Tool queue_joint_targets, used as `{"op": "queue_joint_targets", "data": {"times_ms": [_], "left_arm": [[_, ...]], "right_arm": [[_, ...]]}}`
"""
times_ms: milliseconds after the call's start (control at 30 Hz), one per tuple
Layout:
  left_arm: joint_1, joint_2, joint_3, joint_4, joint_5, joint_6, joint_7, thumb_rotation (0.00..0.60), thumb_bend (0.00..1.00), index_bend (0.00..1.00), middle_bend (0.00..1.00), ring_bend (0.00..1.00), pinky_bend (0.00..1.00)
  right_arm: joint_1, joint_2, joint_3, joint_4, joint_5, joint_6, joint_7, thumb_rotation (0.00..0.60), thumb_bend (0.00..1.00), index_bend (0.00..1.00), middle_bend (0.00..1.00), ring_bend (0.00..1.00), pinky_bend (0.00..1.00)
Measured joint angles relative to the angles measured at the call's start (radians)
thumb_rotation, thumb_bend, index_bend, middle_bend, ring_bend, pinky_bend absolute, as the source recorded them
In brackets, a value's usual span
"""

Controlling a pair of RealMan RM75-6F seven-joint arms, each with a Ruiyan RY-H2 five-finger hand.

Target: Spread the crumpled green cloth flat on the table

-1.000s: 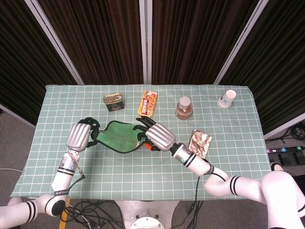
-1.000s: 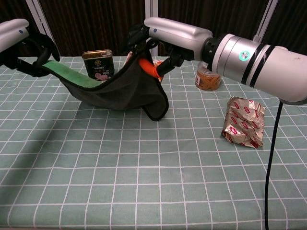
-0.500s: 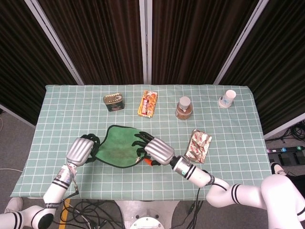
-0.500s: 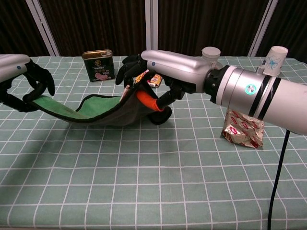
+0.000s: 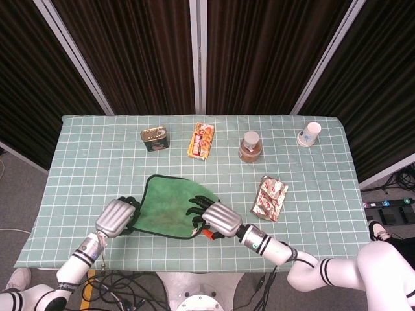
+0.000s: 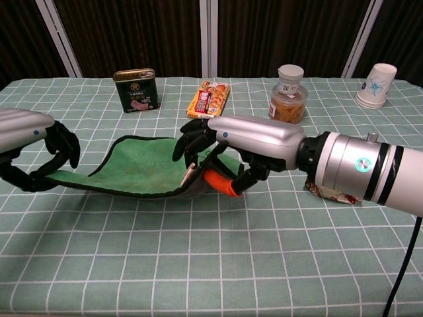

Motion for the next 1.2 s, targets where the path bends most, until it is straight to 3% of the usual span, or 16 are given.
{"op": "queue_joint_targets", "data": {"times_ms": [233,500,600,667,733,833,967,1200], "left_arm": [[-0.013,-0.007,0.019,-0.004,-0.039,-0.063,0.059,0.6,0.35,0.75,0.43,0.28,0.35],[-0.023,-0.008,0.024,-0.019,-0.081,-0.097,0.104,0.6,0.18,0.56,0.38,0.28,0.35],[-0.026,-0.002,0.028,-0.029,-0.098,-0.107,0.121,0.6,0.12,0.47,0.35,0.27,0.35],[-0.031,0.005,0.029,-0.041,-0.113,-0.118,0.133,0.6,0.09,0.42,0.34,0.26,0.34],[-0.034,0.008,0.03,-0.049,-0.12,-0.122,0.141,0.6,0.06,0.39,0.33,0.25,0.34],[-0.035,0.01,0.029,-0.056,-0.12,-0.117,0.144,0.6,0.04,0.36,0.32,0.25,0.34],[-0.037,0.014,0.026,-0.063,-0.118,-0.113,0.147,0.6,0.03,0.36,0.32,0.24,0.34],[-0.034,0.02,0.012,-0.067,-0.12,-0.091,0.137,0.6,0.03,0.35,0.32,0.24,0.34]], "right_arm": [[-0.013,-0.029,-0.018,0.038,-0.012,-0.012,-0.003,0.6,0.54,0.73,0.22,0.0,0.0],[-0.021,-0.044,-0.028,0.054,-0.034,-0.013,-0.029,0.6,0.52,0.71,0.22,0.0,0.0],[-0.022,-0.043,-0.033,0.055,-0.038,-0.018,-0.052,0.6,0.38,0.61,0.18,0.0,0.0],[-0.024,-0.039,-0.037,0.051,-0.039,-0.025,-0.076,0.59,0.16,0.48,0.14,0.0,0.0],[-0.025,-0.033,-0.039,0.043,-0.038,-0.031,-0.096,0.556,0.04,0.38,0.11,0.0,0.0],[-0.029,-0.021,-0.04,0.024,-0.034,-0.04,-0.132,0.484,0.0,0.21,0.06,0.0,0.0],[-0.033,0.004,-0.041,-0.019,-0.022,-0.06,-0.187,0.426,0.0,0.08,0.01,0.0,0.0],[-0.051,0.055,-0.01,-0.074,0.007,-0.04,-0.249,0.424,0.0,0.04,0.0,0.0,0.0]]}}
